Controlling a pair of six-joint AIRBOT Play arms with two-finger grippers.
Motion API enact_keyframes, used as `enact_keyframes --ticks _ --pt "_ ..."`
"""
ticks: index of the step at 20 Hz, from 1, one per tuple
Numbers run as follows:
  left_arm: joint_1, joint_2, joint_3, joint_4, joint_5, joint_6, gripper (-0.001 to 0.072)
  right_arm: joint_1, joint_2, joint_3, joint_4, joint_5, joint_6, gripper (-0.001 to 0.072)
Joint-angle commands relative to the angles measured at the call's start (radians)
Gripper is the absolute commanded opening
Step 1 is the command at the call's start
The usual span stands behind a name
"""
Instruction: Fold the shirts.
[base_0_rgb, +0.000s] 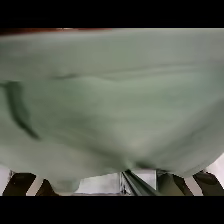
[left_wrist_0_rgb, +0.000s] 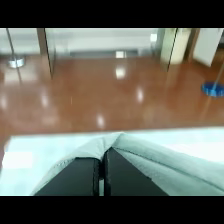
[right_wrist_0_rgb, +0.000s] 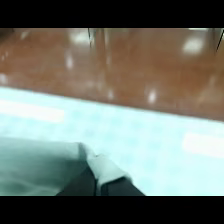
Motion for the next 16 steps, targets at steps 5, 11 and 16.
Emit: enact_keyframes --ticks 5,11,16 --pt "-0.033 -0.196 -0.488 0.026 0.184 -0.071 0.0017 0.001 -0.086 -0.533 0.023 -0.246 -0.071 0.0020" --pt "-0.033 -0.658 -0.473 -0.031 0.419 -0.140 0.0016 0.000 -0.490 -0.575 0.079 -0.501 -0.142 0.0020" --pt "-0.033 -1.059 -0.155 -0.064 0.404 -0.167 0.0017 -0.002 -0.871 -0.339 0.076 -0.559 -0.092 0.0020"
